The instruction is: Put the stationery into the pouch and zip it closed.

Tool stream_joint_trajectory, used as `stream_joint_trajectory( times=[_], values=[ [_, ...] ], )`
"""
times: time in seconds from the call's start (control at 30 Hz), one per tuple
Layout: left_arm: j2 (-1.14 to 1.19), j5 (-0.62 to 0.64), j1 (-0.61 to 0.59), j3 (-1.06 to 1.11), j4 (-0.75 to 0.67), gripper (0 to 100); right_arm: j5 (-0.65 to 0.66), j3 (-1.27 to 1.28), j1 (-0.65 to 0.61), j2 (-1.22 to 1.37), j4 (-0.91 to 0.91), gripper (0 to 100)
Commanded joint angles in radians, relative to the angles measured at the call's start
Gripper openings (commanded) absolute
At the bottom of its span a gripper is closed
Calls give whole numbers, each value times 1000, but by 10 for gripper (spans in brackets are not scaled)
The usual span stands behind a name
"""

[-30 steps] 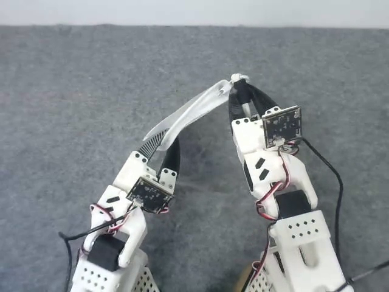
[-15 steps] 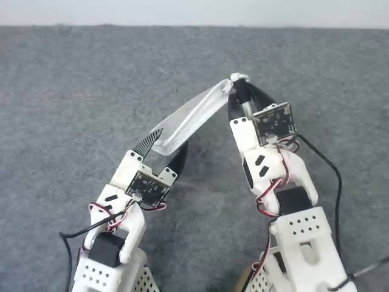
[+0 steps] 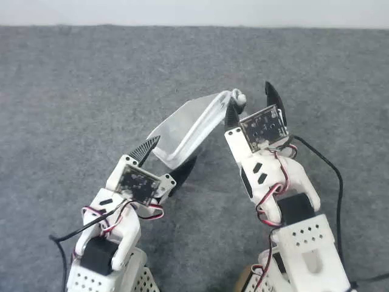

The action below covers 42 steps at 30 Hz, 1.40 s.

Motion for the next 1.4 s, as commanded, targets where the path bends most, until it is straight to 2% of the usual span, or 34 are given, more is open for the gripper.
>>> stream_joint_trajectory(
  times=[0.0, 0.43, 0.6, 0.83, 0.93, 1.13, 1.3, 1.37],
  values=[
    [-3, 91, -46, -128, 29, 292, 11, -2, -48, -28, 45, 249],
    [-26, 301, -124, -315, 196, 294, 9, 46, -84, -211, 122, 250],
    [-23, 368, -195, -309, 158, 294, 9, 127, -81, -360, 85, 249],
    [-23, 374, -201, -236, 48, 290, 11, 209, -81, -427, -1, 245],
    [-23, 374, -201, -231, 48, 284, 11, 210, -81, -430, -8, 175],
    [-23, 367, -201, -162, -49, 162, 15, 213, -79, -430, -30, 29],
    [-23, 364, -262, -127, -144, 15, 17, 273, -74, -430, -133, 6],
    [-23, 371, -302, -124, -163, 9, 17, 307, -73, -430, -193, 6]
  ],
)
